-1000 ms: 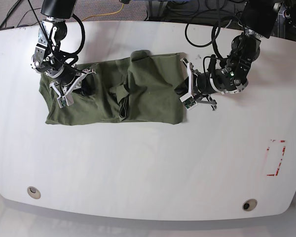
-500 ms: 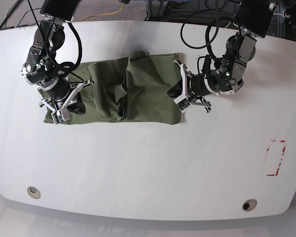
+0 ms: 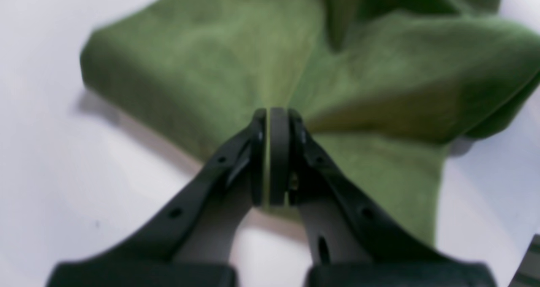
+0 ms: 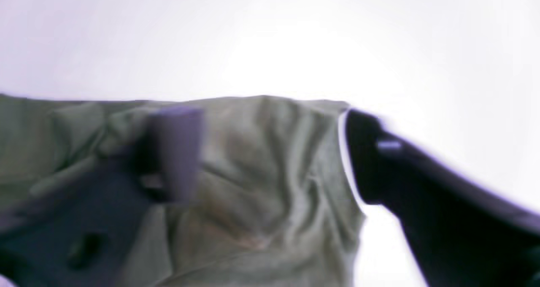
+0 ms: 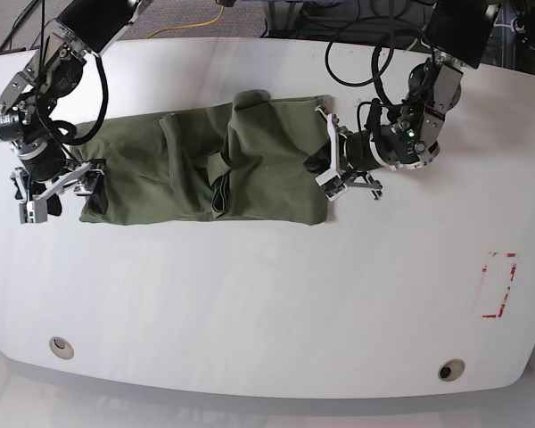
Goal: Layout the t-shirt on the table in an organized manner, then fold the t-shirt properly
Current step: 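Release the shirt end with the right gripper and move it outward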
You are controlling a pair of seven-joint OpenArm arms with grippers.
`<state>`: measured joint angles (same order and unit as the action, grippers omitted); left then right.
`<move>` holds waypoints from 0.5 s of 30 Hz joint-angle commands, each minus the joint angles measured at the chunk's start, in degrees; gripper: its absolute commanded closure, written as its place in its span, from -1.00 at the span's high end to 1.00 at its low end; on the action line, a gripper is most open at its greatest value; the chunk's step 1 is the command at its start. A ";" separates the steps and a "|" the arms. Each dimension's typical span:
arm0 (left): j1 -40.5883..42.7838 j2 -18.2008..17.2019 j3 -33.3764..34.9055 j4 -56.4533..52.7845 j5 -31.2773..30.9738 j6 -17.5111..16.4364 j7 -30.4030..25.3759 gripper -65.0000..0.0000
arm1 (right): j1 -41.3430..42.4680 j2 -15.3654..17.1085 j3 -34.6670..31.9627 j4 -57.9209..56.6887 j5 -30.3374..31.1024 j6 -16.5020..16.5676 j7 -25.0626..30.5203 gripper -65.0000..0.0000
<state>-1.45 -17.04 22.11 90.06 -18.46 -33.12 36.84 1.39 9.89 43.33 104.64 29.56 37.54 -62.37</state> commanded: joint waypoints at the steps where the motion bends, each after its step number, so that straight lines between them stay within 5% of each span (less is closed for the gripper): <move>1: -0.79 -0.24 -0.26 0.09 -0.75 -0.15 -0.93 -1.00 | 2.17 2.73 2.16 -1.83 2.31 0.39 -0.62 0.90; 15: -0.70 -0.24 -0.26 -0.35 -0.75 -0.15 -0.93 -1.00 | 6.39 14.24 8.67 -32.60 13.03 0.75 -1.59 1.00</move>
<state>-1.26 -17.04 22.11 88.95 -18.46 -33.01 36.84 6.09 20.78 51.79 75.24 39.79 37.89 -66.04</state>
